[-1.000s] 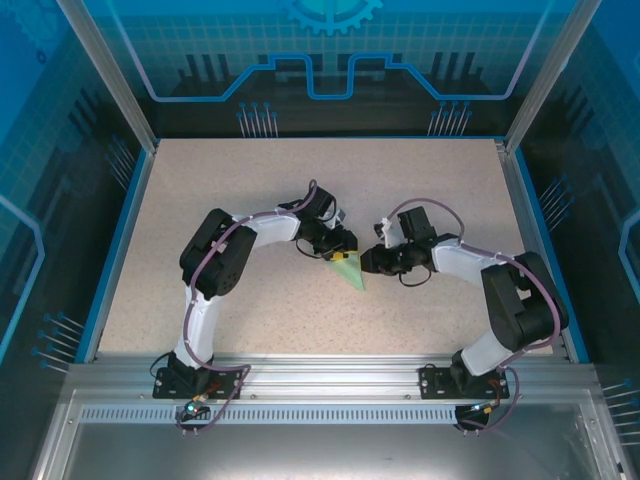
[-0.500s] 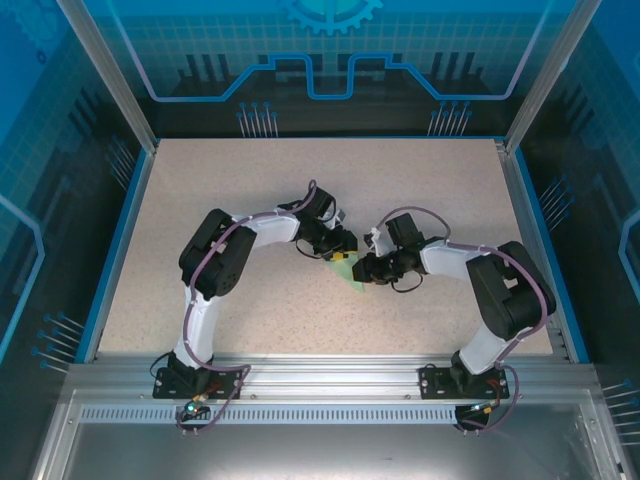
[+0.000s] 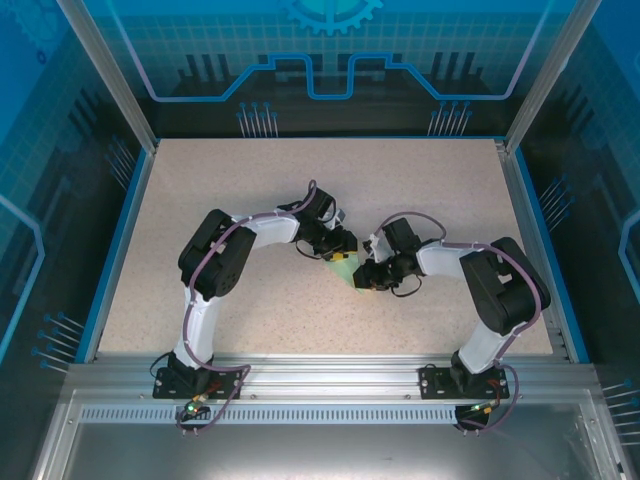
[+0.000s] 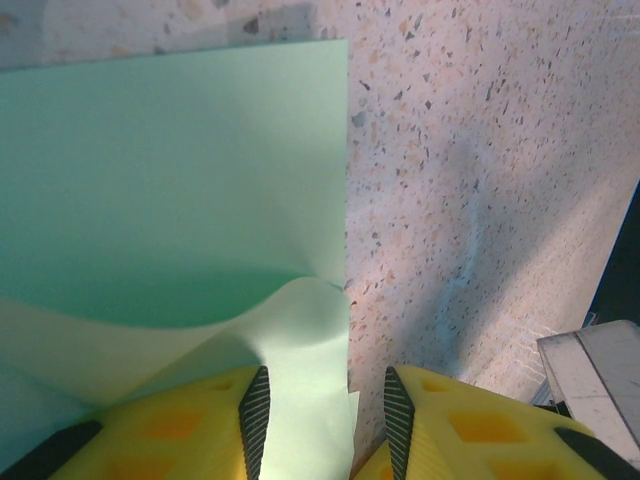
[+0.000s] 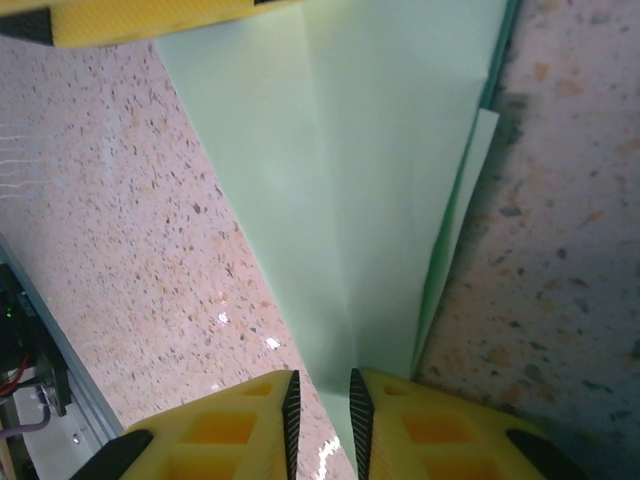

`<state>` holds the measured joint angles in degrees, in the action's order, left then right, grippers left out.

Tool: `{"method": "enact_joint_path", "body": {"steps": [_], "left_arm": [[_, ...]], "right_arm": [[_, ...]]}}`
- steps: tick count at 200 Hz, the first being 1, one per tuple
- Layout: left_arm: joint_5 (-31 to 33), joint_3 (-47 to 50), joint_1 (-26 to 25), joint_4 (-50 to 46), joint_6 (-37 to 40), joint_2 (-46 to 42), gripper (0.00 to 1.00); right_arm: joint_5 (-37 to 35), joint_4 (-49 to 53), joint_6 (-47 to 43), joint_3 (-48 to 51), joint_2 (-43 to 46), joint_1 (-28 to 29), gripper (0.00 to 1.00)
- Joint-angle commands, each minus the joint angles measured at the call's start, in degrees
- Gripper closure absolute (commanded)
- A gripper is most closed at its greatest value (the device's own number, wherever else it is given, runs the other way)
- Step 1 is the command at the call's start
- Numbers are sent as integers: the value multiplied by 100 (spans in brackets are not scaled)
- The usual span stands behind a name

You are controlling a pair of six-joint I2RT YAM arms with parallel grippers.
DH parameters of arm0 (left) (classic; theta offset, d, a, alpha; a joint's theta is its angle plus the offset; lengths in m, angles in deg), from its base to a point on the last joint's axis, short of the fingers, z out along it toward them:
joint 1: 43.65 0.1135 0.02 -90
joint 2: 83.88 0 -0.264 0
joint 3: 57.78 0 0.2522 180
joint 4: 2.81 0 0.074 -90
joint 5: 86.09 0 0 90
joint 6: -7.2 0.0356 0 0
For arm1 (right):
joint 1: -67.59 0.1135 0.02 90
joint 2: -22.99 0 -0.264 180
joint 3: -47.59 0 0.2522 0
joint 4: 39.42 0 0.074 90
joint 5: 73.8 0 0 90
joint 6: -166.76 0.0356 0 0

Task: Fold a paper plane with a square sheet of paper (fold left side to right side)
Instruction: Fourth fold the wing at the center of the table.

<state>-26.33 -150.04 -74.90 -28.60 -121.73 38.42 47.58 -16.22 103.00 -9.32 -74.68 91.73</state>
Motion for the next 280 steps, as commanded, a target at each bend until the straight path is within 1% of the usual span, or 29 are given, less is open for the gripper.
{"method": "enact_joint_path", "body": {"steps": [1,77,102,115,133,162,198,223,249,280], "left_arm": [[467,310,30,-414,55,189,60],[484,386,48,-355,44,147,60],[460,446,57,-308,49,52,60],[461,467,49,-304,61,6,60],[450,493,50,-291,62,-26,60],[425,507,49,-223,27,-35,60],[419,513,40,-199,18,-28,59],[405,511,43,-194,11,-19,60],[428,509,44,-217,31,-23,60],[458,433,113,-286,100,-35,59]], "right_arm": [[-113,843,-162,273,20,165,79],[164,1055,-279,646,588,240,80],[280,1142,-273,564,1044,72,79],[383,1055,-222,507,1294,-50,79],[338,799,-88,407,1417,-85,78],[428,-53,408,321,1072,-36,80],[20,-457,629,124,527,37,81],[26,-678,733,15,168,51,81],[-54,-114,566,-183,-148,106,81],[-472,857,349,-212,-362,108,82]]}}
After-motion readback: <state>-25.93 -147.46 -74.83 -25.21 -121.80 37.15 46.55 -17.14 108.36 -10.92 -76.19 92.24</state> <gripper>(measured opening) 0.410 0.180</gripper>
